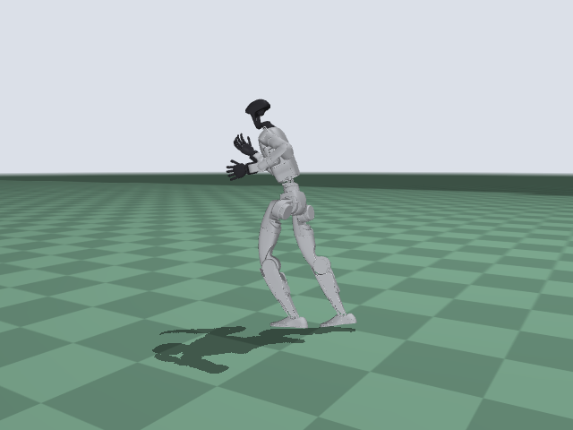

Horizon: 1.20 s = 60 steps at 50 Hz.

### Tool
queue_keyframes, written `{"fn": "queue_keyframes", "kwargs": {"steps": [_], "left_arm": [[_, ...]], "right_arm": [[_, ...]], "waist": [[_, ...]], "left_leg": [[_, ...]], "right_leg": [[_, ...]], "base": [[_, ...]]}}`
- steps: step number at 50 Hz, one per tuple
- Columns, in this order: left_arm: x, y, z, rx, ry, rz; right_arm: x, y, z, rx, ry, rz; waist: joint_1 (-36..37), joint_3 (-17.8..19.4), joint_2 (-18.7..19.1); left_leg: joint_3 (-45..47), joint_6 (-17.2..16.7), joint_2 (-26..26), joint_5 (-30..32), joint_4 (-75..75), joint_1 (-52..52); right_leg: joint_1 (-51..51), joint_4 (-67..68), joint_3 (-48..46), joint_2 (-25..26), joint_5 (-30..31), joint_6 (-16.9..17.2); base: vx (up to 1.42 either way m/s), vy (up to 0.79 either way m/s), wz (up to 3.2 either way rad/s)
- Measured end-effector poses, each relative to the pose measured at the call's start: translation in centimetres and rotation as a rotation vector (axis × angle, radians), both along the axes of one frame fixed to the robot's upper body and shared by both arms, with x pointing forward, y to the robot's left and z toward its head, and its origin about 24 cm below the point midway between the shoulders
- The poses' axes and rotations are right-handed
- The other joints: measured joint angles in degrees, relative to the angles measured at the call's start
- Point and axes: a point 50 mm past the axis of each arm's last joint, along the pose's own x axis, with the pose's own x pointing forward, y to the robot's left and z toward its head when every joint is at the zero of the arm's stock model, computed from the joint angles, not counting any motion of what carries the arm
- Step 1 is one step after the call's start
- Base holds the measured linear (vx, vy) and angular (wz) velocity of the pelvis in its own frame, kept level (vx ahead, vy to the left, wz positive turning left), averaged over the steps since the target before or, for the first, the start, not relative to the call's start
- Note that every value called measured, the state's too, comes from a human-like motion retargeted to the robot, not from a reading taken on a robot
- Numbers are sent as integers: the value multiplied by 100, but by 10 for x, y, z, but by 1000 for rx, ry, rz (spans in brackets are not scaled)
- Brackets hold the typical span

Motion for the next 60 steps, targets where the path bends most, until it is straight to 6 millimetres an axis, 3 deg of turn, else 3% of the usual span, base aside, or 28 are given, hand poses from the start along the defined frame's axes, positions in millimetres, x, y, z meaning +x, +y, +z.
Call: {"fn": "queue_keyframes", "kwargs": {"steps": [2,5,7,9,11,13,15,17,20,22,25,27,30,32,34,36,37,39,42,45,47,48,50,53,55,57,60], "left_arm": [[0,-10,1,-169,1,-118],[11,-10,4,-110,-98,-70],[32,-19,5,-63,-161,-3],[63,-39,12,-53,-254,53],[97,-71,35,-41,-368,56],[116,-100,79,-6,-548,22],[115,-120,134,13,-787,-15],[100,-137,174,-38,-970,-54],[76,-153,201,-152,-1096,-104],[70,-160,207,-202,-1093,-161],[68,-162,195,-144,-1067,-203],[73,-158,173,-83,-988,-242],[89,-140,116,-39,-741,-200],[89,-120,62,-74,-489,-119],[68,-90,16,-157,-263,-61],[38,-63,-9,-243,-98,-58],[24,-51,-16,-266,-38,-62],[1,-31,-21,-256,50,-54],[-17,-7,-26,-217,133,0],[-20,-1,-28,-221,126,-23],[-12,-6,-31,-176,81,-41],[-5,-10,-32,-109,46,-51],[21,-31,-35,-147,3,-37],[75,-67,-10,83,-215,10],[104,-93,34,157,-423,37],[117,-109,89,134,-619,50],[122,-109,153,355,-876,171]], "right_arm": [[-4,12,1,-35,-19,86],[-7,22,-11,-124,-12,131],[-1,25,-31,-195,82,108],[9,23,-64,-231,269,70],[13,18,-106,-258,499,32],[4,4,-134,-305,637,-13],[-13,-16,-136,-362,652,-41],[-26,-31,-125,-422,629,-43],[-38,-48,-118,-453,686,-56],[-36,-55,-120,-457,733,-89],[-31,-54,-128,-503,748,-133],[-20,-44,-136,-501,735,-114],[9,-15,-141,-429,679,-47],[34,10,-119,-379,549,-41],[49,27,-71,-293,349,-46],[51,34,-18,-185,139,-42],[47,34,5,-128,48,-38],[34,30,34,-17,-82,-37],[19,26,50,81,-170,-15],[14,28,49,27,-212,-19],[14,31,38,-67,-207,-33],[16,34,28,-121,-190,-39],[26,39,1,-206,-57,-39],[33,36,-55,-307,191,-96],[24,25,-88,-334,350,-112],[4,7,-106,-355,457,-93],[-24,-16,-116,-508,535,-77]], "waist": [[249,-34,-50],[61,135,293],[-249,343,534],[-548,482,647],[-825,531,669],[-1195,500,698],[-1736,376,863],[-2385,200,1160],[-3358,-50,1490],[-3692,-70,1555],[-3778,-19,1408],[-3518,52,1283],[-2987,229,1295],[-2594,354,1344],[-2081,375,1302],[-1480,242,1122],[-1094,172,952],[-267,46,591],[742,-50,200],[1193,32,243],[1081,221,508],[939,272,649],[602,399,847],[103,557,830],[-299,515,786],[-929,267,855],[-2167,-171,1215]], "left_leg": [[338,-142,4,102,-1632,357],[471,-323,115,366,-2728,962],[354,-194,279,-121,-2115,1176],[347,-168,427,-813,-1206,1151],[424,-276,467,-1271,-734,1209],[449,-488,412,-1390,-857,1486],[344,-776,406,-1215,-1228,1774],[132,-1035,455,-707,-1771,2093],[-222,-1388,456,321,-2178,2463],[-584,-1409,264,1102,-2673,2919],[-1058,-1219,-30,1877,-2893,3623],[-1200,-951,-243,1993,-2181,3676],[-846,-719,-192,1449,129,2913],[-438,-542,157,877,1599,2196],[-44,-540,531,512,2531,1508],[-9,-225,486,165,2680,806],[20,-60,348,50,2423,568],[179,-69,143,92,1411,269],[553,-300,14,461,-973,292],[794,-804,37,580,-3192,767],[660,-892,91,767,-3510,1141],[526,-782,156,810,-3318,1277],[212,-357,234,301,-2450,1418],[36,-72,179,-845,-1139,1485],[47,-269,141,-1135,-944,1673],[-4,-616,156,-1025,-1229,1897],[-212,-1079,307,-403,-1854,2326]], "right_leg": [[235,-150,252,-18,629,230],[622,379,334,266,944,267],[250,2059,-99,515,675,274],[-528,4019,-788,420,186,196],[-1315,5426,-1424,26,-379,-188],[-1946,6103,-1917,-312,-868,-638],[-2411,6017,-2381,-383,-1188,-853],[-2641,5047,-2770,-167,-1168,-817],[-2646,2803,-3227,85,-651,-381],[-2221,672,-3424,213,-333,-351],[-1922,-499,-3762,168,-57,-73],[-1758,-300,-3579,103,7,-245],[-1704,709,-3098,70,-810,-731],[-1759,1486,-2871,118,-1427,-840],[-1627,1837,-2655,183,-1753,-766],[-1340,1597,-2472,155,-1631,-585],[-1141,1364,-2328,89,-1428,-473],[-691,840,-2048,-74,-785,-221],[-25,154,-1692,-216,496,125],[829,-211,-1318,-45,1490,120],[1300,247,-1224,153,1624,-111],[1334,818,-1338,255,1508,-228],[954,2602,-1830,226,934,-474],[-146,5103,-2207,-213,-122,-803],[-974,5989,-2233,-346,-660,-942],[-1802,6022,-2398,-351,-961,-1005],[-2511,4632,-2914,-216,-903,-902]], "base": [[83,19,-117],[83,27,-41],[80,31,-4],[77,29,-16],[75,24,-14],[78,20,26],[86,15,75],[94,5,97],[107,-7,111],[108,-19,68],[112,-21,-18],[107,-18,-97],[101,-12,-120],[103,-8,-132],[109,-6,-127],[110,-7,-107],[115,-4,-133],[121,3,-130],[126,15,-109],[129,27,-54],[126,32,33],[122,32,73],[118,29,88],[112,21,64],[112,15,59],[115,11,84],[123,3,108]]}}
